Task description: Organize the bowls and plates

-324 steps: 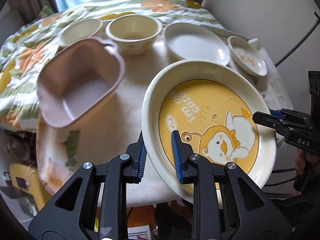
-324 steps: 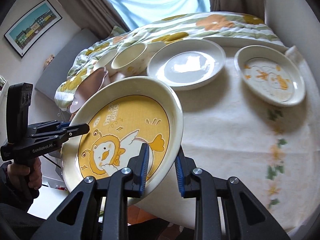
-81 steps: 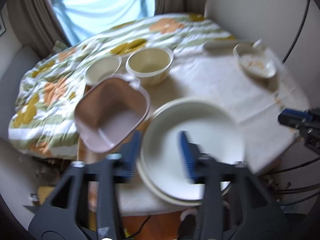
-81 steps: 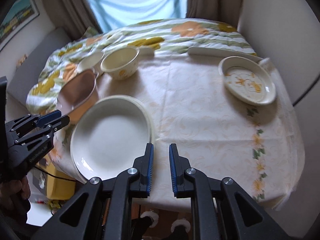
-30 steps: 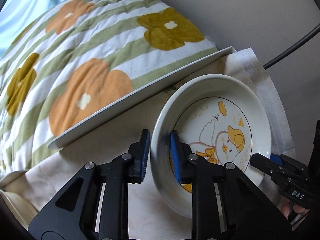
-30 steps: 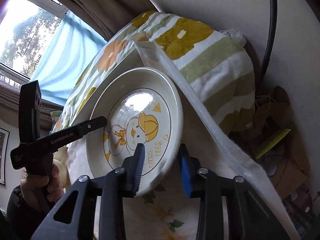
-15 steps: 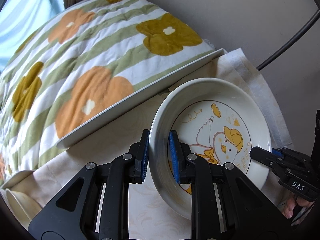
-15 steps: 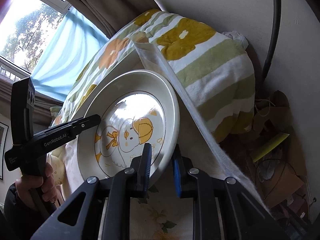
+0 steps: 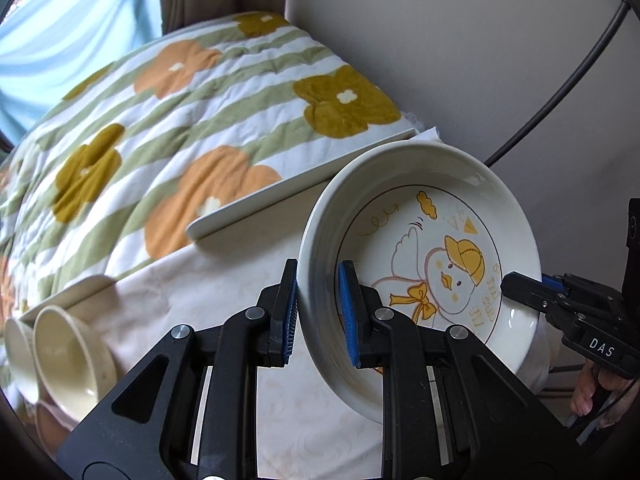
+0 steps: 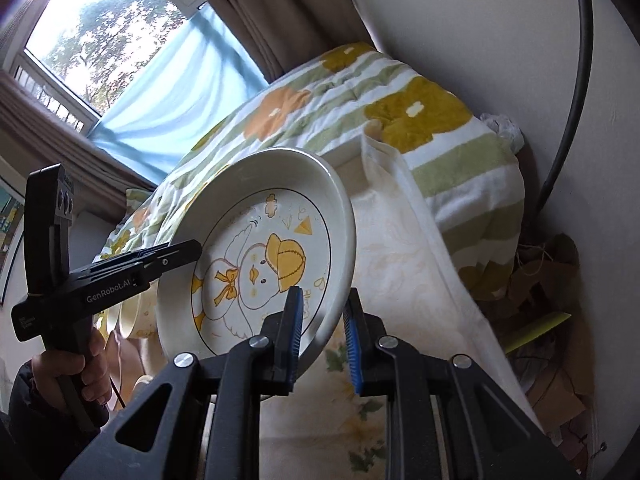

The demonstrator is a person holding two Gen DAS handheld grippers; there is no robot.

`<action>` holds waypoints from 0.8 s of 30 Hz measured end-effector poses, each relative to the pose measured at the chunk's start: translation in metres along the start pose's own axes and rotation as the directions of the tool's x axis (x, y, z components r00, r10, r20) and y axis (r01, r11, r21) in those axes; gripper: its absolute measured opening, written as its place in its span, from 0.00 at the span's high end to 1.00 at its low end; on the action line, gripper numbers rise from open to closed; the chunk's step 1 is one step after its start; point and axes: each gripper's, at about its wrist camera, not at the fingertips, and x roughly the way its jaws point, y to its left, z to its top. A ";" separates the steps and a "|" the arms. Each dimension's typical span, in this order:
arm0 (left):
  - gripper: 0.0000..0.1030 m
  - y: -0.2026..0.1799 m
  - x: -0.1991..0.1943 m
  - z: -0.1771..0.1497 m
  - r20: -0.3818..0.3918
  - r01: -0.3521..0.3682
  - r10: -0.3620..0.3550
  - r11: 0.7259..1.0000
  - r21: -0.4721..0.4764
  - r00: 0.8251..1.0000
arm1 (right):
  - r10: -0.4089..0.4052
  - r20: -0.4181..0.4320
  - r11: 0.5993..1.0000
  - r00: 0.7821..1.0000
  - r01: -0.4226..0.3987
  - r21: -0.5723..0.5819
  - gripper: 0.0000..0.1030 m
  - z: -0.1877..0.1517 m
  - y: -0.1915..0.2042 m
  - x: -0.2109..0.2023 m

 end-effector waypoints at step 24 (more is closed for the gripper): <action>0.83 0.104 -0.147 -0.232 0.017 -0.104 0.114 0.955 -0.277 0.993 | 0.115 -0.149 0.970 0.982 -0.144 -0.198 0.82 -0.134 0.150 -0.002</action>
